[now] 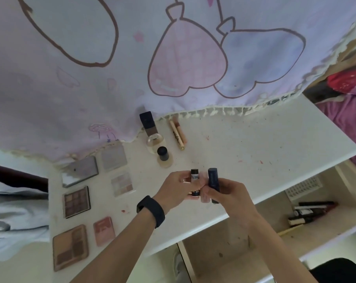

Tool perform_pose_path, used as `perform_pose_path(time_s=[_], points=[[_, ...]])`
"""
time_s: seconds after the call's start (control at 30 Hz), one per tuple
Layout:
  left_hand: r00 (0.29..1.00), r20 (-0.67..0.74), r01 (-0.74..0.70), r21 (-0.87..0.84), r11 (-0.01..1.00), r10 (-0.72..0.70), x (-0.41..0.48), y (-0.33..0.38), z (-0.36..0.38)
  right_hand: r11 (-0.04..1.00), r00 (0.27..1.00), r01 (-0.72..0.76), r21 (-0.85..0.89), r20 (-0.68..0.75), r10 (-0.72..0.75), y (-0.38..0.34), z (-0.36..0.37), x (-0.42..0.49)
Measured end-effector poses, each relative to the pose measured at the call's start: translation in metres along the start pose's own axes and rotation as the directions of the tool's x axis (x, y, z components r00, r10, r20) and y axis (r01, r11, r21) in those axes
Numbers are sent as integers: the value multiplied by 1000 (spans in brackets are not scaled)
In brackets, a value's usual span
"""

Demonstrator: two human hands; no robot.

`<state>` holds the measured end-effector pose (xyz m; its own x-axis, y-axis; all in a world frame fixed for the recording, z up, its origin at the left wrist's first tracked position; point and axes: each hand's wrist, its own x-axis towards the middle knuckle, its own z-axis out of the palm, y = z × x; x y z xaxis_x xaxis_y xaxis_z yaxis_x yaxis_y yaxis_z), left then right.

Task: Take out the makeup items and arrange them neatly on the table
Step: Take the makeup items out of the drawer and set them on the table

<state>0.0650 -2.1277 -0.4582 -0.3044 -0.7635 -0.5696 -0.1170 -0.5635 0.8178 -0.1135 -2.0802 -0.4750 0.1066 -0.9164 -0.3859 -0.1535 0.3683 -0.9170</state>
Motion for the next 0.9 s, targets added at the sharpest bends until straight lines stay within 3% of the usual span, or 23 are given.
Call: perform_pose_path(time_s=[0.17, 0.3, 0.37, 0.63, 0.9], points=[[996, -54, -58, 113, 992, 64, 9, -8, -3, 998, 999, -32, -46, 4, 33, 1, -7, 17], [983, -182, 13, 126, 992, 10, 8, -21, -14, 951, 971, -67, -302, -239, -7, -10, -1, 57], [976, -217, 45, 134, 990, -15, 7, -22, -24, 939, 952, -72, -336, -303, -35, -23, 5, 85], [981, -120, 152, -17, 988, -153, 2, -23, -49, 819, 962, -106, -564, -266, -58, -57, 21, 176], [976, -125, 174, -64, 983, -180, 1, -25, -53, 811, 964, -122, -572, -263, -40, -53, 6, 188]])
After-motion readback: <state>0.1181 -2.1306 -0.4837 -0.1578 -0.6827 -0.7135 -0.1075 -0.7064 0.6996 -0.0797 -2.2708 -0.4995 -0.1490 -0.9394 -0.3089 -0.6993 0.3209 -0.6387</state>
